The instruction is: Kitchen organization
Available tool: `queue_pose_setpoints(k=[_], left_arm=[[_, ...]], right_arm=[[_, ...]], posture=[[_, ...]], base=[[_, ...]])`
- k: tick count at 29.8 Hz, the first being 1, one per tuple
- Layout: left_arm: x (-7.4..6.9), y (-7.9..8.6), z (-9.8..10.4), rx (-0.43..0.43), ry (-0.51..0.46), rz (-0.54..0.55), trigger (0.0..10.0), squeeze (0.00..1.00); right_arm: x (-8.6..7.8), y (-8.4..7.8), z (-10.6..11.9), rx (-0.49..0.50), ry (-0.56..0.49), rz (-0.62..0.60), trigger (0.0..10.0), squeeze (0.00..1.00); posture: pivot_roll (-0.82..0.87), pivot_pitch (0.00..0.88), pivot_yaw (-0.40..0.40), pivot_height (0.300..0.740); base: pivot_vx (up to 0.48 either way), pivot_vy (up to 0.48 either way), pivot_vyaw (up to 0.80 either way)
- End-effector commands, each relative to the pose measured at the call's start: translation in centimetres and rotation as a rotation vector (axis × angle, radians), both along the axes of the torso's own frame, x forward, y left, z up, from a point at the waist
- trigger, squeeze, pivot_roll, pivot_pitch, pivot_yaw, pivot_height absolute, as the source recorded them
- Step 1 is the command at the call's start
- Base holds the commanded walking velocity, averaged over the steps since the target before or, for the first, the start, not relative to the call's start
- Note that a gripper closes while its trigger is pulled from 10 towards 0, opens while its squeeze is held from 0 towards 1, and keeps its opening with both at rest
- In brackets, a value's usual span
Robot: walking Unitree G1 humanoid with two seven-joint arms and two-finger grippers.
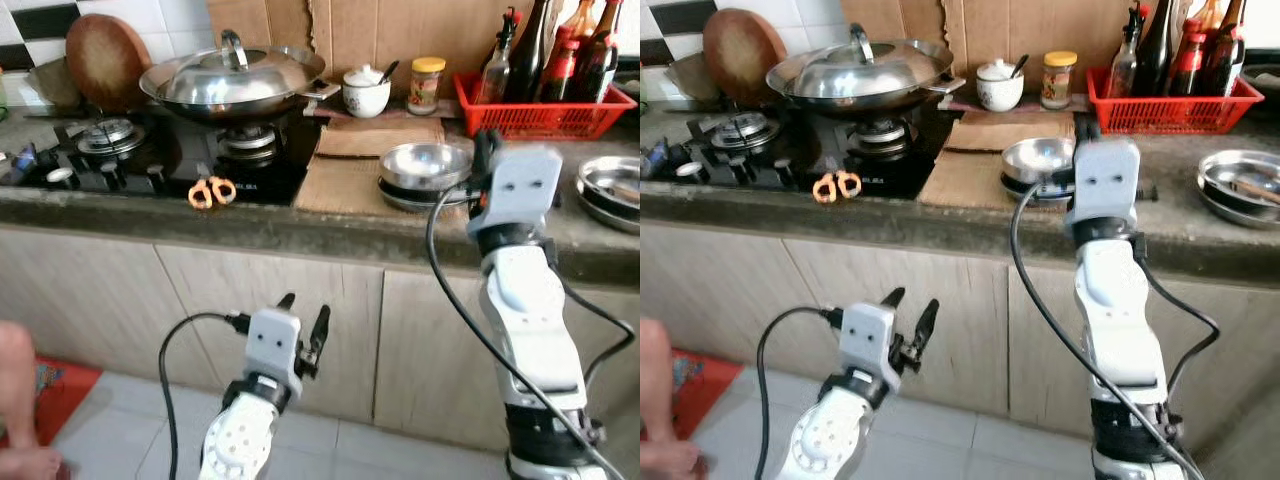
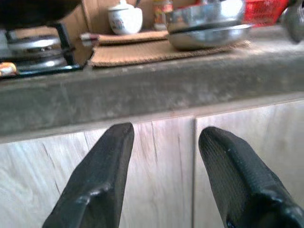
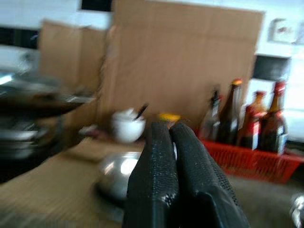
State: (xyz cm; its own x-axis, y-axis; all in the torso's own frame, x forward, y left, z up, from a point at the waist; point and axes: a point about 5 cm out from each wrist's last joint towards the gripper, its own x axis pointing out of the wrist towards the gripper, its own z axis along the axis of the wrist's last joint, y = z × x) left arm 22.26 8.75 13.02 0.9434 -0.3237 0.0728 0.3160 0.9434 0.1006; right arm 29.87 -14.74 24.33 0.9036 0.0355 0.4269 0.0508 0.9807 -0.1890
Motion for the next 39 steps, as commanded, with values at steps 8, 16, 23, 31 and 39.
queue_pose_setpoints(k=[8, 16, 23, 31, 39], left_arm=[[0.0, 0.1, -0.1, -0.012, 0.013, 0.007, 10.0, 0.0], [-0.2, -0.2, -0.2, -0.045, 0.037, -0.025, 10.0, 0.0], [-0.4, -0.4, -0.2, -0.05, 0.042, -0.042, 10.0, 0.0], [-0.4, -0.4, -0.3, -0.048, 0.044, -0.046, 10.0, 0.0], [-0.4, -0.4, -0.3, -0.041, 0.05, -0.059, 10.0, 0.0]], right_arm=[[-2.2, 1.2, -3.9, -0.001, 0.145, 0.092, 0.0, 0.0], [-3.9, 2.2, -6.6, 0.056, 0.263, 0.145, 0.0, 0.0], [-4.8, 2.5, -7.5, 0.09, 0.309, 0.148, 0.0, 0.0], [-5.1, 2.7, -7.8, 0.1, 0.319, 0.141, 0.0, 0.0], [-5.2, 3.0, -8.0, 0.11, 0.332, 0.126, 0.0, 0.0]], posture=[[0.07, 0.038, 0.015, 0.74], [0.07, 0.034, 0.015, 0.74], [0.06, 0.036, 0.014, 0.74], [0.06, 0.035, 0.014, 0.74], [0.07, 0.038, 0.027, 0.74]], base=[[0.0, 0.0, 0.0], [0.0, 0.0, -0.08], [0.0, 0.231, -0.8], [0.0, 0.389, -0.8], [0.0, 0.034, -0.1]])
